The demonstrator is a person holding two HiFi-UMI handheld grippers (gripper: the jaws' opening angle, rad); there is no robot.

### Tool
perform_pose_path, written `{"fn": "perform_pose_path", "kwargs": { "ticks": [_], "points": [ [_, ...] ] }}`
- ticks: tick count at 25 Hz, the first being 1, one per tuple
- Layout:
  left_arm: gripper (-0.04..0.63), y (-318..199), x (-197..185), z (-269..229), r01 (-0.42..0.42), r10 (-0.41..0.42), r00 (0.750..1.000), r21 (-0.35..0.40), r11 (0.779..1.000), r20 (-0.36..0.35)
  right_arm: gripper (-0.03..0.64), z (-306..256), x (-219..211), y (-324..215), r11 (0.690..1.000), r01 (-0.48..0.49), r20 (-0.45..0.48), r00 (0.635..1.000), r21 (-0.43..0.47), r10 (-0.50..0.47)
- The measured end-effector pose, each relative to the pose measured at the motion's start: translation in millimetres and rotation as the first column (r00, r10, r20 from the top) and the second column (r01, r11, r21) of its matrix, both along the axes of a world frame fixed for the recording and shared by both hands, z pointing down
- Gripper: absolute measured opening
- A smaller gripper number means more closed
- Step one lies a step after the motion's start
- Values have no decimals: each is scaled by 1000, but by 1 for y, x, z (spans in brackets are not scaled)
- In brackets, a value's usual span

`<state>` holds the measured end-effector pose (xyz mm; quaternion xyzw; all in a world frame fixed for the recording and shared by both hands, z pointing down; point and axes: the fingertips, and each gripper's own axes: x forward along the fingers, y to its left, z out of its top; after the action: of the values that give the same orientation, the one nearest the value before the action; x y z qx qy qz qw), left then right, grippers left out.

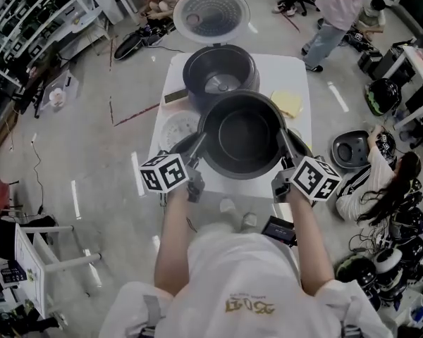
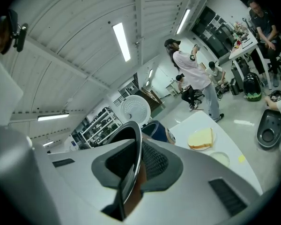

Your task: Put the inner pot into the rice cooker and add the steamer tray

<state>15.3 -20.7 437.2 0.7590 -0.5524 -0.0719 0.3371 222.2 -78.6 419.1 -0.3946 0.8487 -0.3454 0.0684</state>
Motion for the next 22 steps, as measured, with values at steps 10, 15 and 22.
{"fn": "perform_pose_path", "kwargs": {
  "ticks": [10, 15, 22],
  "points": [
    [91, -3, -14, -37, 28, -28, 1000, 70, 997, 7, 52, -39, -15, -7, 997, 22, 50, 998, 68, -26],
    [91, -15, -28, -53, 37, -37, 999, 97, 995, -2, 52, -58, -29, -21, 994, 33, 63, 997, 104, -40],
    [92, -52, -60, -70, 22, -21, 1000, 135, 991, -11, 52, -75, -61, -56, 992, 21, 76, 997, 123, -30]
  ]
}}
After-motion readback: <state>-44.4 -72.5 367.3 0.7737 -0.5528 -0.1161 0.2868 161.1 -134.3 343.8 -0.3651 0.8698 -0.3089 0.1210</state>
